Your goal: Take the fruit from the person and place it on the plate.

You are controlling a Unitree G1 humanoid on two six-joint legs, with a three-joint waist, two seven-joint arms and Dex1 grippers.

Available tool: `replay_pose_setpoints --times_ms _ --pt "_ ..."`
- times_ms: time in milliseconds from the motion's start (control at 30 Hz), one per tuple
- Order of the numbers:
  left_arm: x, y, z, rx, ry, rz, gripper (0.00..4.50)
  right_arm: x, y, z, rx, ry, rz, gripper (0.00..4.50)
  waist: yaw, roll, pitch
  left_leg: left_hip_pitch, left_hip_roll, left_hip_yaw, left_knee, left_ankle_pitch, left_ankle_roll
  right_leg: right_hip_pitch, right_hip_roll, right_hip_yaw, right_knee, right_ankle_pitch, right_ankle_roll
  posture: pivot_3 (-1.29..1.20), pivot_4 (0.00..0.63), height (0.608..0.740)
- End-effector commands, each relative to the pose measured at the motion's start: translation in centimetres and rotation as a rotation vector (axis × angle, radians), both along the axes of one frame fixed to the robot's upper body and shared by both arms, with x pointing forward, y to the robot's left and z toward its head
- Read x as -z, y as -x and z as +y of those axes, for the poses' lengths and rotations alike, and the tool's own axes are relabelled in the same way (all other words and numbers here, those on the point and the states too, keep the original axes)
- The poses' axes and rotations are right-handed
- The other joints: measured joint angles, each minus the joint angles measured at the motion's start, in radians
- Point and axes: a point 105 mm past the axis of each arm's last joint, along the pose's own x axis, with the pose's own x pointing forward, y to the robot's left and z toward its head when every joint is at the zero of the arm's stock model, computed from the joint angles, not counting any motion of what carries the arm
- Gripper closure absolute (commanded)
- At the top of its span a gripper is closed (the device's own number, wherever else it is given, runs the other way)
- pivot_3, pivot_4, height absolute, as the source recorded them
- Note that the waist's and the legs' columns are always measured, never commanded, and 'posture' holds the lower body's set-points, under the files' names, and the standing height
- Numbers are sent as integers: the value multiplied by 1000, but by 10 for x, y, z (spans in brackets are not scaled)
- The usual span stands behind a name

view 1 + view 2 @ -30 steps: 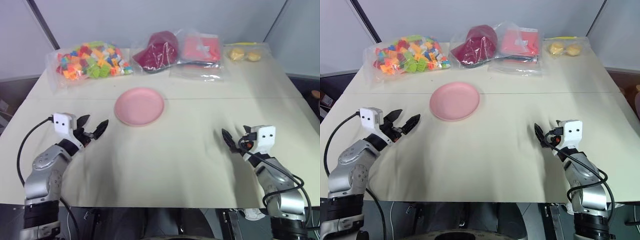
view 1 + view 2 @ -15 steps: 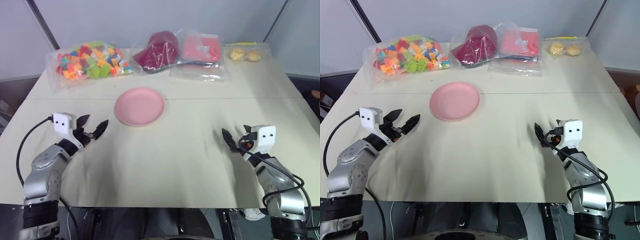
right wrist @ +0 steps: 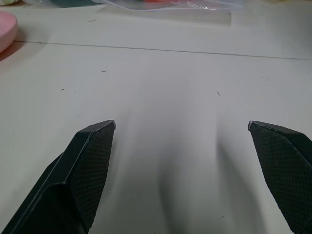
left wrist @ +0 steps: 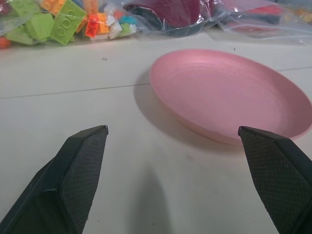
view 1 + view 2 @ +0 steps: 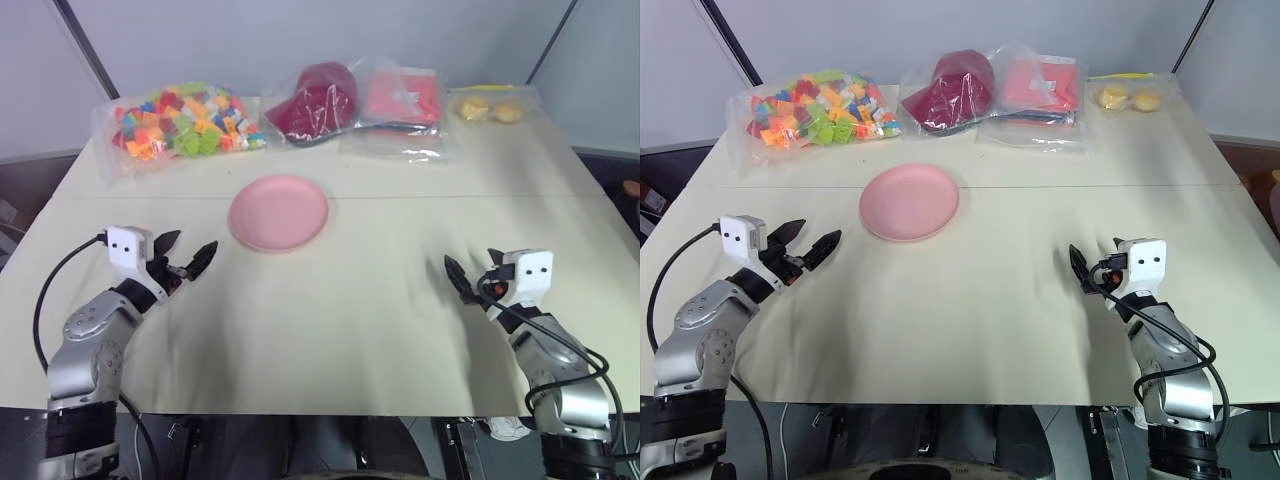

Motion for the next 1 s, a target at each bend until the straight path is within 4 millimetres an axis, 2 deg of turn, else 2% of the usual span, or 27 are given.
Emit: replay_pose_setpoints --times_ms 33,533,700,833,1000 --pt "-12 1 0 7 -28 -43 0 -17 -1 -2 0 28 -70 30 0 0 0 0 0 0 0 0 0 0 0 0 0 0 0 0 150 740" --pt "-12 2 1 4 -31 -44 0 -19 -3 -2 -11 37 -73 30 0 0 0 0 0 0 0 0 0 0 0 0 0 0 0 0 150 740" --pt "-11 3 3 1 -34 -40 0 -34 -3 2 -79 61 -93 30 -1 0 0 0 0 0 0 0 0 0 0 0 0 0 0 0 150 740" --pt "-11 3 4 4 -37 -34 0 -62 2 19 -251 65 -106 30 0 0 0 0 0 0 0 0 0 0 0 0 0 0 0 0 150 740" --pt "-10 3 5 6 -43 -27 0 -97 32 68 -616 32 -44 30 0 0 0 0 0 -1 0 -1 1 1 0 -1 -1 0 0 0 150 740"
